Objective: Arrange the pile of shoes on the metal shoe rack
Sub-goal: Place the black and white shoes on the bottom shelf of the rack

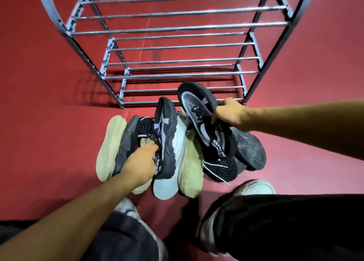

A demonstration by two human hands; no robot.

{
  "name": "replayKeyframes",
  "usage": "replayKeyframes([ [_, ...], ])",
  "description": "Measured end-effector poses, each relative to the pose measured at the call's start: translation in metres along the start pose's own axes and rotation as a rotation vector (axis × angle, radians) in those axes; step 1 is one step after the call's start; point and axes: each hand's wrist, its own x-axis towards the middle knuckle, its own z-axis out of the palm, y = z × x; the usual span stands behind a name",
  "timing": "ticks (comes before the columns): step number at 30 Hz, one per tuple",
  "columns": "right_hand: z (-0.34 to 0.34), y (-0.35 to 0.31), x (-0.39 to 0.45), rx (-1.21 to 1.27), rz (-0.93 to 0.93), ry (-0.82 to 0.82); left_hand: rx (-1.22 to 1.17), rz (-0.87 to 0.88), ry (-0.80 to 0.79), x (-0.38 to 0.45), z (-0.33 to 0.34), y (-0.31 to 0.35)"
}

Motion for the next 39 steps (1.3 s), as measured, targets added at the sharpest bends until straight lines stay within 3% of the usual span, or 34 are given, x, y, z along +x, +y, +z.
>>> replayKeyframes([
  [3, 0.006, 0.002, 0.000, 0.023, 0.002, -0.031, -0.361, -0.269, 0.233, 0.008, -0.008, 0.023],
  [5, 0.011, -0.005, 0.000, 0.048, -0.015, -0.061, -0.468, -0.517, 0.313, 0.012, -0.010, 0.043],
  [7, 0.014, -0.012, 0.001, 0.091, -0.028, -0.097, -0.508, -0.686, 0.217, 0.014, -0.002, 0.049],
  [9, 0.017, -0.015, 0.001, 0.131, -0.033, -0.119, -0.627, -0.744, 0.068, 0.016, 0.005, 0.045],
  [12, 0.020, -0.013, -0.001, 0.175, -0.025, -0.133, -0.827, -0.669, -0.051, 0.018, 0.011, 0.039],
  [15, 0.023, -0.010, -0.003, 0.184, 0.017, -0.131, -0.909, -0.662, -0.038, 0.019, 0.006, 0.050],
  [20, 0.031, -0.012, -0.002, 0.174, 0.084, -0.145, -0.814, -0.640, 0.034, 0.026, -0.004, 0.051],
  [25, 0.034, -0.037, 0.016, 0.323, 0.158, -0.071, -0.818, -0.692, 0.071, 0.066, -0.044, 0.041],
  [32, 0.053, -0.066, 0.062, 0.297, 0.071, -0.028, -0.602, -0.661, 0.063, 0.124, -0.091, -0.008],
  [36, 0.077, -0.041, 0.100, 0.233, 0.017, 0.050, -0.581, -0.692, 0.127, 0.161, -0.088, -0.041],
  [39, 0.085, -0.019, 0.118, 0.322, 0.023, 0.055, -0.628, -0.712, 0.226, 0.191, -0.087, -0.061],
])
